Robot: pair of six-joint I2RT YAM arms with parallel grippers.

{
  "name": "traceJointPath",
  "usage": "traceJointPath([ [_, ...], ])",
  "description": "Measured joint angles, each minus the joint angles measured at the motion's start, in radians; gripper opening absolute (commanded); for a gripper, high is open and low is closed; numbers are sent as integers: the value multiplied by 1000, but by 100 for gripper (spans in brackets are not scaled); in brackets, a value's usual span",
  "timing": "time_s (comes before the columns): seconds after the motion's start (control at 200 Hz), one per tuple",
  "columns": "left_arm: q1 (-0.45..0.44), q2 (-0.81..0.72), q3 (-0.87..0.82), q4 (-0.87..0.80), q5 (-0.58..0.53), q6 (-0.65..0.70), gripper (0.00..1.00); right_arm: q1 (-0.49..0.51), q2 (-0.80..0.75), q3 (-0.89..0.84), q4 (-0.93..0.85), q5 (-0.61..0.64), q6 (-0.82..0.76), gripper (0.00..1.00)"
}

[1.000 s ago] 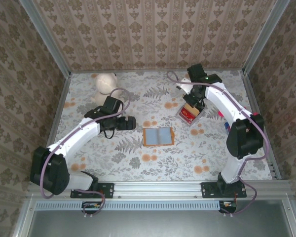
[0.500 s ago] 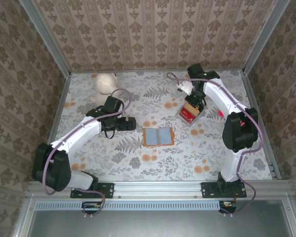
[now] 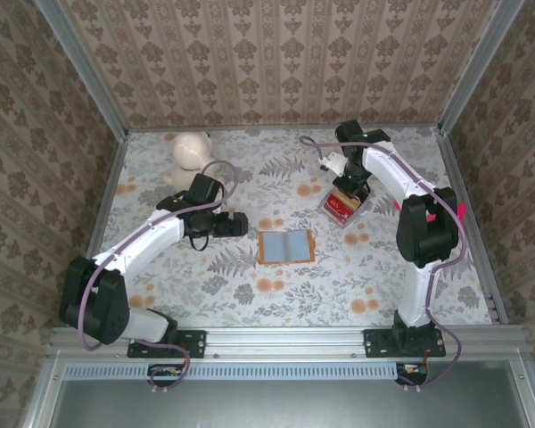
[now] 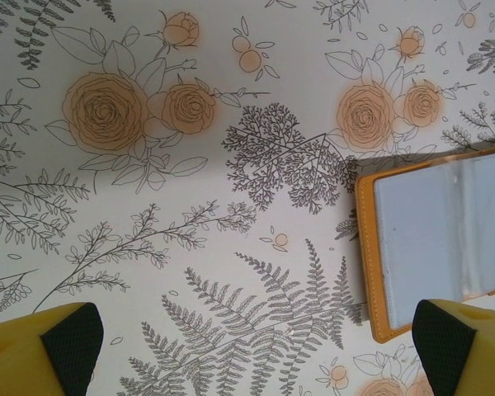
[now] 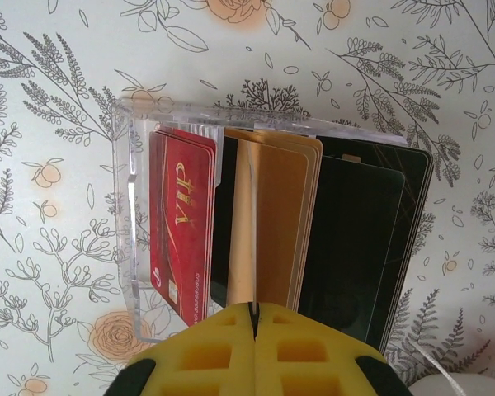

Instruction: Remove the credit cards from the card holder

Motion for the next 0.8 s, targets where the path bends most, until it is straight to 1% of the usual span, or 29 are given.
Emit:
traceJointPath([
  [0.085,0,0,0,0,6,0,100,-1,5,4,0,0,15,21],
  [0.17,0,0,0,0,8,0,100,-1,6,11,-4,2,25,27],
  [0.42,0,0,0,5,34,0,100,-6,5,31,5,2,83,29],
  [0.51,0,0,0,11,46,0,100,-11,-11,30,24,0,136,41],
  [0.605,-2,0,-2,26,68,-4,100,-17,-82,-19,92,-31,241,48],
  [0.73,-18,0,-10,58,94,-26,99,-23,-267,-192,242,-158,415,57],
  [0.8,-36,0,-16,74,105,-43,98,-23,-361,-283,320,-225,515,58],
])
